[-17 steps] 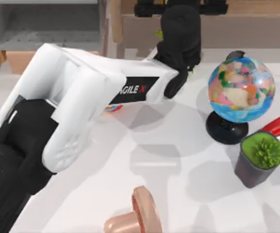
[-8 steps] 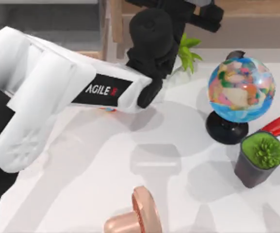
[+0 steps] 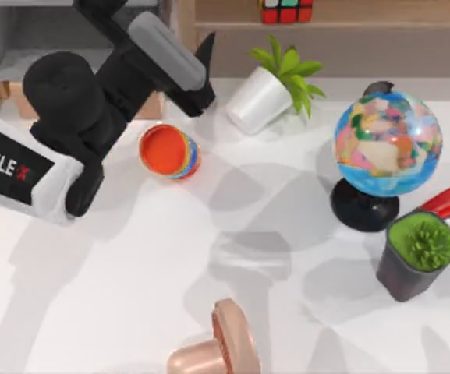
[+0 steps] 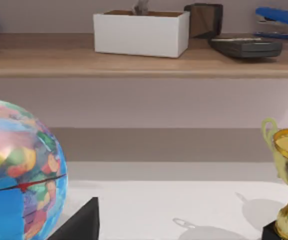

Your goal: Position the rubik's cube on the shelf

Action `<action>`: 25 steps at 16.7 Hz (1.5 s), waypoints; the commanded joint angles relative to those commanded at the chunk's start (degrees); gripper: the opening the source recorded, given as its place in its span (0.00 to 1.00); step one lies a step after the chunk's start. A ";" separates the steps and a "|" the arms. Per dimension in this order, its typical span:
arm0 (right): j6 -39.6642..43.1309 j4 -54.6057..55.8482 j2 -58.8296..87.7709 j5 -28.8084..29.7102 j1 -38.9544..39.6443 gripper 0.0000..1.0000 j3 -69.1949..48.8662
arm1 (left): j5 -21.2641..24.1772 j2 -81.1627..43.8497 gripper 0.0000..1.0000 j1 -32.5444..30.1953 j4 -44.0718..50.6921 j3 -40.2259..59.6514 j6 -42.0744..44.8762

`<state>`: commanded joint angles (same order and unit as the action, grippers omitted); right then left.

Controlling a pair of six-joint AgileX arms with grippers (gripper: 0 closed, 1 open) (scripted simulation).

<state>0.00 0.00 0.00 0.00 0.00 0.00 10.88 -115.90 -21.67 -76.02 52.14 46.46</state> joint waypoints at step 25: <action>0.00 0.00 0.00 0.00 0.00 1.00 0.00 | 32.55 1.91 1.00 62.56 -12.07 -26.99 44.63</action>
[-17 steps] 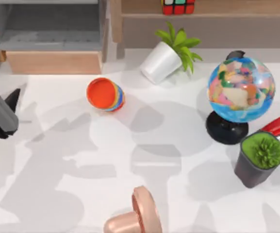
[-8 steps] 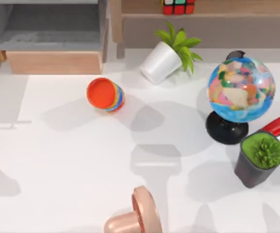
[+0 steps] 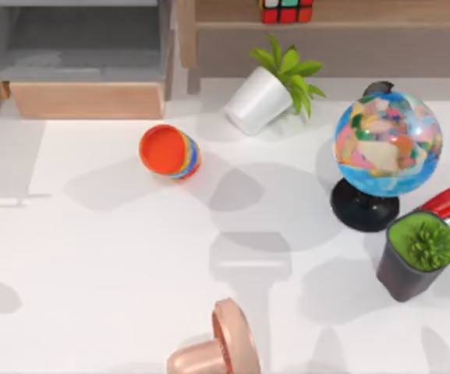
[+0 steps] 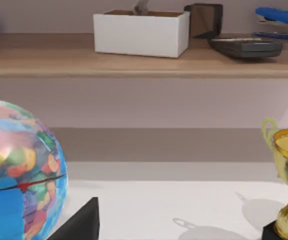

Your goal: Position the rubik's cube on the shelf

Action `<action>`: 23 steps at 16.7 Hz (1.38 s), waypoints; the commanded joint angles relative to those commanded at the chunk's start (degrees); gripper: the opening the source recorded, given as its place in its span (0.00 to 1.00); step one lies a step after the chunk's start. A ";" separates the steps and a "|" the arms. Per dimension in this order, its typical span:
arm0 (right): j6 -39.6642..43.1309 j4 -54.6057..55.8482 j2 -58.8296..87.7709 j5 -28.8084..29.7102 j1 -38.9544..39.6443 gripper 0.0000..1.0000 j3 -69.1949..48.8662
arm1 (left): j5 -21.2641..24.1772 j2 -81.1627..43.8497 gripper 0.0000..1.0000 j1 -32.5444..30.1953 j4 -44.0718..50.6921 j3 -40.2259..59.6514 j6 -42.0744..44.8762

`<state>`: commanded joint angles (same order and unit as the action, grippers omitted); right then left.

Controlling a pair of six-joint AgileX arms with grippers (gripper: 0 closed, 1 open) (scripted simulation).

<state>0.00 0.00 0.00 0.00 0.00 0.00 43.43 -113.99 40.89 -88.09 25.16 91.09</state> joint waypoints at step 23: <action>0.00 0.00 0.00 0.00 0.00 1.00 0.00 | -3.23 -1.88 0.00 -3.14 2.44 4.39 -0.01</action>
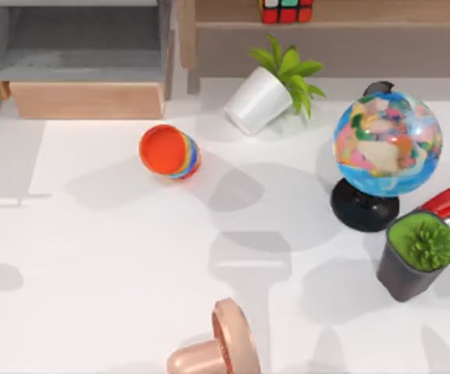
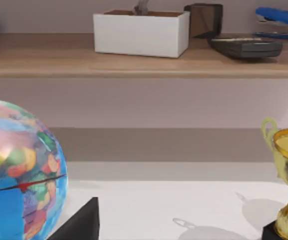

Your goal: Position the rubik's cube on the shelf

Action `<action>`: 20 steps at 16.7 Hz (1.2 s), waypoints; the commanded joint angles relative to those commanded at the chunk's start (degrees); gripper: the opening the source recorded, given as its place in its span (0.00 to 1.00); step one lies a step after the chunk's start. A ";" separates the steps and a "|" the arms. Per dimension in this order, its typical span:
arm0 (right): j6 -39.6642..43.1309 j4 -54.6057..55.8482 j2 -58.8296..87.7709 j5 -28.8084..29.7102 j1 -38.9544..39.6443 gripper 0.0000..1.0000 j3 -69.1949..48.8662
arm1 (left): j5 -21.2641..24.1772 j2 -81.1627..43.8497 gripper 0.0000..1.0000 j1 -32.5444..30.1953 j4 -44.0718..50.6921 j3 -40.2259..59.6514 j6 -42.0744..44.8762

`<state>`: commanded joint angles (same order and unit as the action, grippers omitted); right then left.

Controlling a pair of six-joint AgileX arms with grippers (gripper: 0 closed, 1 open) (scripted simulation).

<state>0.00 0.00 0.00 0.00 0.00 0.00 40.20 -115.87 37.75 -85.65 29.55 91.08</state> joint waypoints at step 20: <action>0.00 0.00 0.00 0.00 0.00 1.00 0.00 | -6.90 -5.79 0.00 -6.83 7.60 12.49 -0.50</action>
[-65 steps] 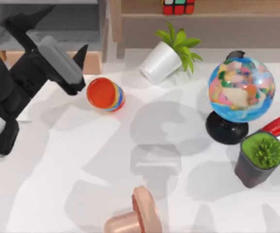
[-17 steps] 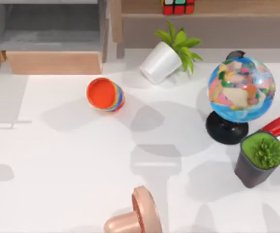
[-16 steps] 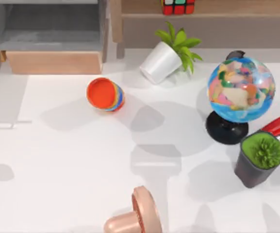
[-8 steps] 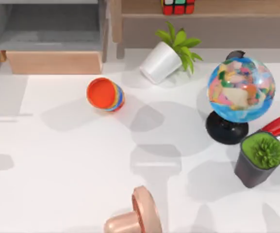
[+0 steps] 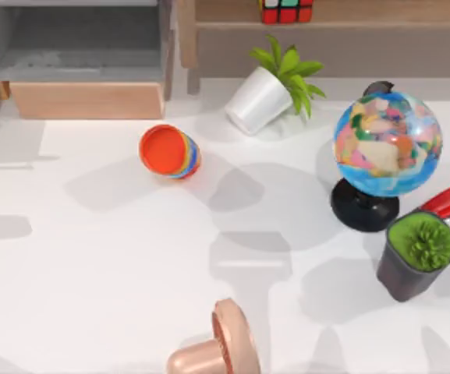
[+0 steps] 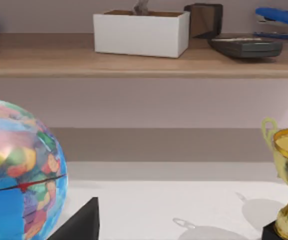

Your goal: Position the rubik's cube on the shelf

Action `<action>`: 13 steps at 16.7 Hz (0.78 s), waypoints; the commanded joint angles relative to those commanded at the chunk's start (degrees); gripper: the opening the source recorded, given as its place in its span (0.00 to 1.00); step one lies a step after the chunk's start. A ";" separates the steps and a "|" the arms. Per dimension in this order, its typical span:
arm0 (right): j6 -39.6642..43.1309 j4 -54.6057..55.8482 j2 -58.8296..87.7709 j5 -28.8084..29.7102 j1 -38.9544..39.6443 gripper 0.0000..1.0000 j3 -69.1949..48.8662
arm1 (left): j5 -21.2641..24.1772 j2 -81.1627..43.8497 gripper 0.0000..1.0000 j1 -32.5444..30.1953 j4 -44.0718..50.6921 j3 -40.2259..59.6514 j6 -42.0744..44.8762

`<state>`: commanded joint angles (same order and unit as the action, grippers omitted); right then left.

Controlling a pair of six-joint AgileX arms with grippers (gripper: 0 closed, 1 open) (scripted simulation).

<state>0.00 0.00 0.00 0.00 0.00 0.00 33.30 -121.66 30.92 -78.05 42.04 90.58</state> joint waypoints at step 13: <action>0.00 0.00 0.00 0.00 0.00 1.00 0.00 | -4.97 -6.29 0.00 -4.78 7.84 13.89 -0.32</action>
<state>0.00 0.00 0.00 0.00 0.00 0.00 28.34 -127.95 26.13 -70.20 55.94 90.26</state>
